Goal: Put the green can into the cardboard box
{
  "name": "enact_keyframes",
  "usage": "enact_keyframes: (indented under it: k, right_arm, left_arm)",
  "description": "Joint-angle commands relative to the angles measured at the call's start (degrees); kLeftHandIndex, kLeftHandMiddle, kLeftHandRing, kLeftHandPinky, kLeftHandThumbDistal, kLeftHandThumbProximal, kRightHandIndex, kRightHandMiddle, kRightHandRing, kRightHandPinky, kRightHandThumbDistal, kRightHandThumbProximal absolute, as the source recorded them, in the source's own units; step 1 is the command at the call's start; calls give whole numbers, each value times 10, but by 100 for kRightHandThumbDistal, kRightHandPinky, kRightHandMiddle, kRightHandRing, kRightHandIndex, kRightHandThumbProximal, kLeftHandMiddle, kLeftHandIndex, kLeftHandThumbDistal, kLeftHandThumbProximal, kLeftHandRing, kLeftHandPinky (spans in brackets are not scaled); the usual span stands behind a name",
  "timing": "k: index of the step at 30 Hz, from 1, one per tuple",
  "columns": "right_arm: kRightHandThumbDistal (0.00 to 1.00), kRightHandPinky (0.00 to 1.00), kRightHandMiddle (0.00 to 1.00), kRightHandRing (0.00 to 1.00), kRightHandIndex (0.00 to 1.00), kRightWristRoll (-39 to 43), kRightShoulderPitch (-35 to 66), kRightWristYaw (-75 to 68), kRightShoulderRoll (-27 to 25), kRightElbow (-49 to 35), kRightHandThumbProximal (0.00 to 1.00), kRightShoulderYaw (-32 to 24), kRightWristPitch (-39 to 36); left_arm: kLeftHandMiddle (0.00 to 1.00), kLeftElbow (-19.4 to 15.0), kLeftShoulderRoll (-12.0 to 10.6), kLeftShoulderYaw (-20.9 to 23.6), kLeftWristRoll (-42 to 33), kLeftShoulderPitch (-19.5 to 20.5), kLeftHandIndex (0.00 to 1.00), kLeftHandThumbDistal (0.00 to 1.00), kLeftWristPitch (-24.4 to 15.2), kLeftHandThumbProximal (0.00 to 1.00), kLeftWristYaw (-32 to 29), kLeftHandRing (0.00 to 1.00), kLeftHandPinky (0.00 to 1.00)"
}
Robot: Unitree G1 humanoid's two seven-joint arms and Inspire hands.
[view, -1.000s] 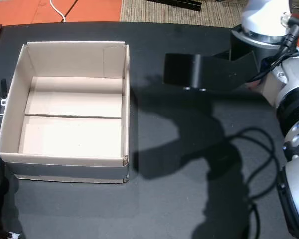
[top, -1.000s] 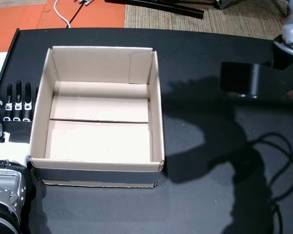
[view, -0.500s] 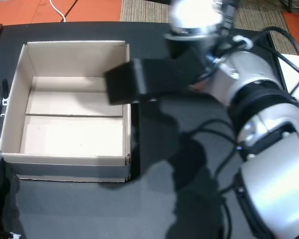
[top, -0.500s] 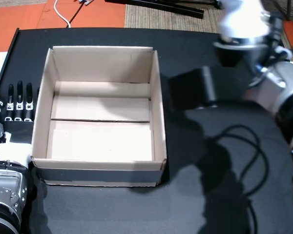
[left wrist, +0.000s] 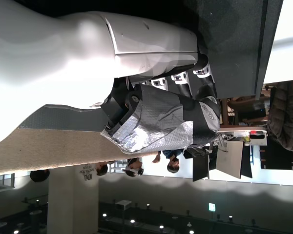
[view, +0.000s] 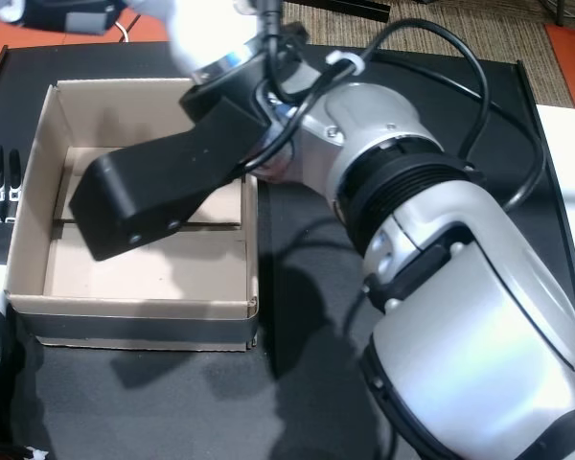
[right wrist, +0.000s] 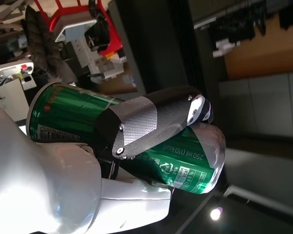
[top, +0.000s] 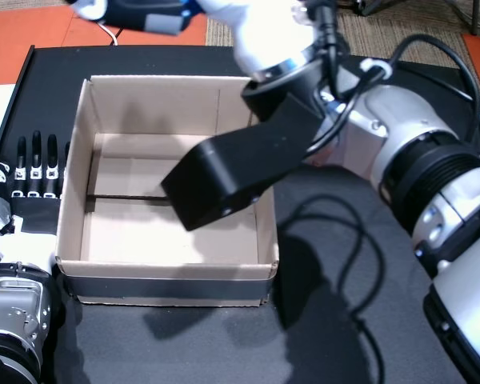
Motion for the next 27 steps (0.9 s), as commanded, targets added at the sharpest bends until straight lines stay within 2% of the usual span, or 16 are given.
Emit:
enact_keyframes:
  k: [1,6,10,11,14,15,17,19,22,23,24,27]
  right_arm:
    - [26,12,0,16,0,-3,-8,-16,2,-1,53,6,3]
    - [29,14,0,21,0,4,-2,17,7,8,42,12,-19]
    - [21,14,2,24,0,10,-2,83,15,18,49,13,1]
    - [16,15,7,25,4,17,-2,122,19,22,50,10,12]
    - [12,16,6,24,0,37,-4,237,28,29,48,1,42]
    - [14,21,6,25,0,44,-3,266,31,29,46,-4,48]
    - [14,20,2,16,0,58,-1,322,37,30,42,-13,62]
    - [12,15,0,10,0,74,2,382,44,32,41,-26,78]
    - [5,16,0,8,0,94,1,471,52,33,47,-36,110]
    - [7,15,0,8,0,100,-1,503,54,33,47,-38,123]
    - [8,16,3,10,3,108,-2,538,57,33,41,-45,135]
    - [10,21,15,17,19,125,-1,606,64,32,35,-56,160]
  left_arm:
    - [55,17,-14,-1,3,25,53,0,-3,49,21,66,77]
    - [54,17,-14,1,0,28,53,0,3,49,14,64,75]
    - [56,17,-15,2,-1,24,54,0,0,49,24,64,75]
    - [56,17,-16,2,-1,23,54,0,-2,49,26,64,74]
    - [56,16,-19,5,-4,21,54,0,-5,50,27,66,74]
    - [57,16,-20,6,-5,21,55,0,-4,51,25,66,73]
    - [58,16,-21,7,-7,21,56,0,-1,54,23,68,73]
    - [56,17,-23,7,-7,21,55,0,-3,55,23,66,71]
    - [55,17,-26,6,-5,20,55,0,-7,55,27,64,68]
    - [54,17,-27,7,-6,20,55,0,-5,54,25,63,69]
    - [54,17,-27,10,-9,20,55,0,-1,53,22,63,71]
    - [53,17,-28,13,-12,21,53,0,3,51,18,63,70]
